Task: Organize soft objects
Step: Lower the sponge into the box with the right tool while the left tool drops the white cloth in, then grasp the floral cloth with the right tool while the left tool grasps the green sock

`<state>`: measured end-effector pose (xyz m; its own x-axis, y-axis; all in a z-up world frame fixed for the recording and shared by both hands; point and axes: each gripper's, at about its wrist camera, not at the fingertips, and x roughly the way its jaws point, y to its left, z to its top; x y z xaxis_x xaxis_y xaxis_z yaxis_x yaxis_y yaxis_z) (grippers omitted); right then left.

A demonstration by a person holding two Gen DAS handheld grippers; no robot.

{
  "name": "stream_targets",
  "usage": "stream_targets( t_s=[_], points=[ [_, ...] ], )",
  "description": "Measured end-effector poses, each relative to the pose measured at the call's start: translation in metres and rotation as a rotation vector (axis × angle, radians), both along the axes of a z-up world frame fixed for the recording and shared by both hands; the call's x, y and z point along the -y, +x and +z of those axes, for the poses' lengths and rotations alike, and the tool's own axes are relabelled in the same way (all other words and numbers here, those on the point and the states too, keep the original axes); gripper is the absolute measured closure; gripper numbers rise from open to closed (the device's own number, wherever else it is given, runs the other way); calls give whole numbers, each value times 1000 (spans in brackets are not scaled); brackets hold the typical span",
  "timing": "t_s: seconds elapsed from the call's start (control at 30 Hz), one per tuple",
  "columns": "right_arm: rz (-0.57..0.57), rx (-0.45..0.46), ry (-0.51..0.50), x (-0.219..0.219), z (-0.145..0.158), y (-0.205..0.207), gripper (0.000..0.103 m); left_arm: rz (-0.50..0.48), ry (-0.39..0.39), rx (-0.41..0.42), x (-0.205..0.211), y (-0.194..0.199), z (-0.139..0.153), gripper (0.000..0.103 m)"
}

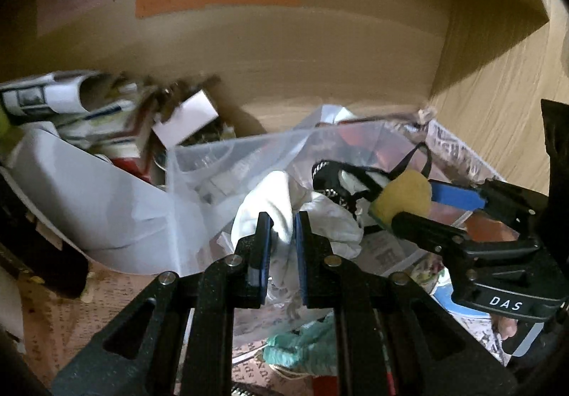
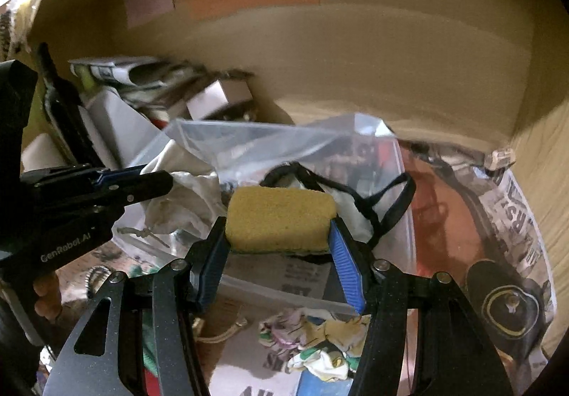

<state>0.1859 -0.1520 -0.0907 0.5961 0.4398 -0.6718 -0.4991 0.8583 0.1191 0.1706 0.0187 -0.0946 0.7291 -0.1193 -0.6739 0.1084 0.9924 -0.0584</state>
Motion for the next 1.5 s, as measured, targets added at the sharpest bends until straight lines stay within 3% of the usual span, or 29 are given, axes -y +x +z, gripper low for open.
stream_targets(
  t_s=[0.17, 0.33, 0.5, 0.7, 0.83, 1.03, 1.33, 1.5],
  points=[
    [3, -9, -33, -2, -6, 2, 50, -19, 16, -16, 4, 6, -6, 87],
    [7, -18, -34, -1, -6, 2, 42, -21, 15, -20, 2, 4, -4, 65],
    [12, 18, -20, 1, 5, -9, 37, -19, -11, 2, -5, -9, 6, 59],
    [10, 81, 17, 8, 27, -30, 35, -14, -38, 70, -15, -36, 26, 44],
    [-2, 121, 36, 15, 36, -44, 28, -16, -44, 92, -20, -55, 34, 41],
    [-18, 133, 46, 32, 36, -62, 27, -16, -51, 84, -23, -81, 28, 38],
    [-31, 48, 18, 43, 3, -74, 26, -40, -63, -29, -18, -95, -16, 38],
    [-48, -31, -2, 45, -23, -59, 26, -79, -75, -99, -6, -85, -36, 38]
  ],
)
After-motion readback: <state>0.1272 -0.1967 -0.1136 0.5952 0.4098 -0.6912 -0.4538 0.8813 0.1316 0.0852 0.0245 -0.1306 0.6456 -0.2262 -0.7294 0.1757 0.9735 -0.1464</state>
